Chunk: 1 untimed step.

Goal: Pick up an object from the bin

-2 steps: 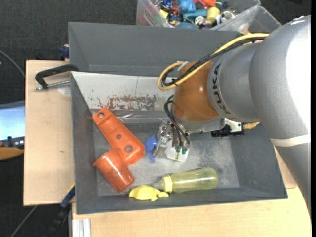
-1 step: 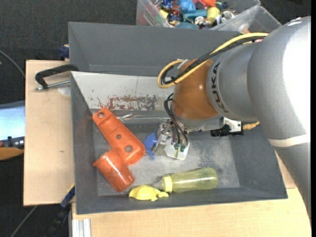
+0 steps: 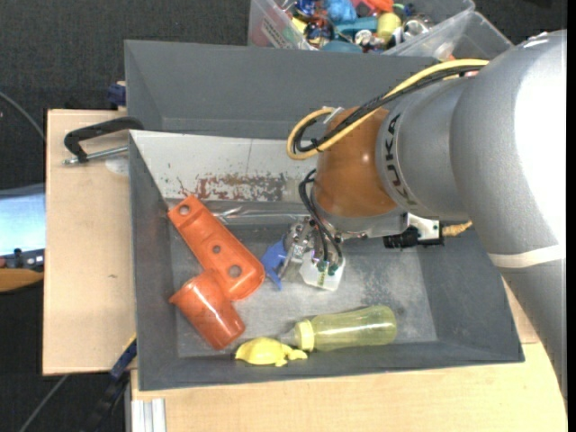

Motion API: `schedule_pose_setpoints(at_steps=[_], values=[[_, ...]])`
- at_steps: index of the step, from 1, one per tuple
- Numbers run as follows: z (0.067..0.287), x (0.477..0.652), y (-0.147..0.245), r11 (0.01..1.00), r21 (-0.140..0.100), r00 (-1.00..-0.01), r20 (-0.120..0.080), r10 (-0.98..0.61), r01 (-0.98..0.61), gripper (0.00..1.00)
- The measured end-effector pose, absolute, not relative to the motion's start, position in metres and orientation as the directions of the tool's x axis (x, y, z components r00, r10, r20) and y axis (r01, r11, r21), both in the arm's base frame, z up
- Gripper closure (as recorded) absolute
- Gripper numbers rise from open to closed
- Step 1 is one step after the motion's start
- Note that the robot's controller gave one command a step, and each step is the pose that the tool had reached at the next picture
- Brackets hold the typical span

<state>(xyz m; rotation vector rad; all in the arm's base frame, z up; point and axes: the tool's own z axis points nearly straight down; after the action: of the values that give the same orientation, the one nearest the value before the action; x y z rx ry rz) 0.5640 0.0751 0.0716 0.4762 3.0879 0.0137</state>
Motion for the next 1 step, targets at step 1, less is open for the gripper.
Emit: schedule_pose_setpoints(at_steps=[1], values=[[0.0716, 0.5759, 0.0634, 0.990, 0.010, -0.990, -0.022, 0.141, 0.141, 1.00]])
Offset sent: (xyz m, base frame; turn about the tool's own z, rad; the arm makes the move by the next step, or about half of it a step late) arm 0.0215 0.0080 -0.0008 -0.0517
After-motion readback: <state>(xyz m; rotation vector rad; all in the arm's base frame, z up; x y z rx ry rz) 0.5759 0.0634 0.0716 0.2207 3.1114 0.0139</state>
